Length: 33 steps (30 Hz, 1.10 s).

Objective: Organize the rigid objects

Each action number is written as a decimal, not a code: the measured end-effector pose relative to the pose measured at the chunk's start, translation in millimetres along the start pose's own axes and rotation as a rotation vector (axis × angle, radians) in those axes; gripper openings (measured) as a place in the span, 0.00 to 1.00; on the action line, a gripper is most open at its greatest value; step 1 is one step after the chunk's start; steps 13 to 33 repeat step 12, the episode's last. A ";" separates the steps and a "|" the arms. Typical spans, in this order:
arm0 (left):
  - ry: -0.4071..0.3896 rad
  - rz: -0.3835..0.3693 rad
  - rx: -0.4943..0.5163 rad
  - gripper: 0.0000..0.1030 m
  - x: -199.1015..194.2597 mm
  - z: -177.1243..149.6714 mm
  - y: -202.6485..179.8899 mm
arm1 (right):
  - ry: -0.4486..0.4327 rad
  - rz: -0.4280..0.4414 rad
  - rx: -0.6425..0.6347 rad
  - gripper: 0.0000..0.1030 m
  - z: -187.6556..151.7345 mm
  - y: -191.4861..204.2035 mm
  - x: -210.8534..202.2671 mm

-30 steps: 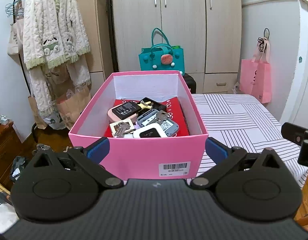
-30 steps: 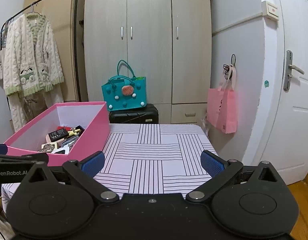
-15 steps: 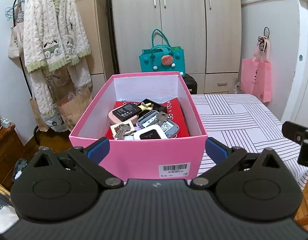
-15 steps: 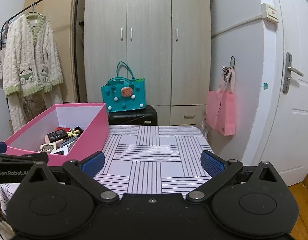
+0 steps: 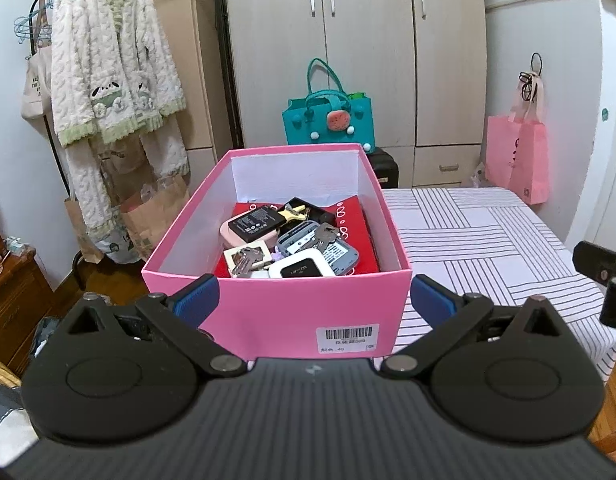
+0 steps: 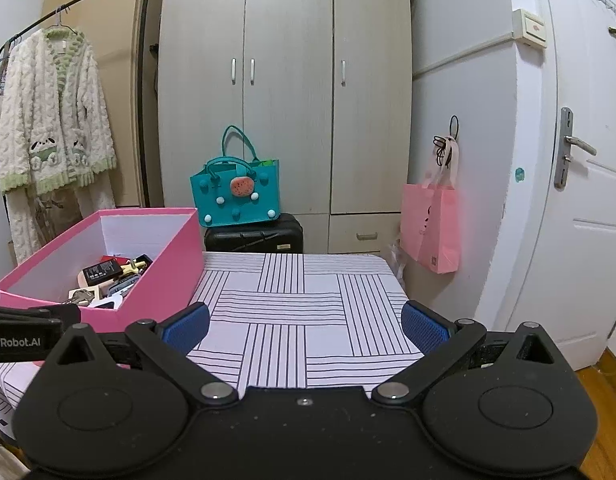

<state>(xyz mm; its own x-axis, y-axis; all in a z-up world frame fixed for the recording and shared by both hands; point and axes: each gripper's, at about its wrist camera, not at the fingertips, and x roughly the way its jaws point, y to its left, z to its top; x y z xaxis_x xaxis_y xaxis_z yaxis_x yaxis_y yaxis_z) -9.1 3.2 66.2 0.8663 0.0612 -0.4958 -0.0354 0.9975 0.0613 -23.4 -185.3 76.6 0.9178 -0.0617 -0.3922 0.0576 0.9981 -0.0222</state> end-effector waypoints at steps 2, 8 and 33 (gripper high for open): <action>-0.002 -0.004 0.002 1.00 -0.8 -0.2 -0.7 | -0.002 0.001 -0.003 1.00 -0.5 0.9 -0.6; -0.015 0.006 0.015 1.00 -5.2 -1.0 -3.3 | -0.005 0.005 0.007 1.00 -1.7 0.0 -3.5; -0.017 0.001 0.017 1.00 -5.9 -1.4 -3.3 | -0.002 0.003 0.007 1.00 -2.5 -1.4 -3.4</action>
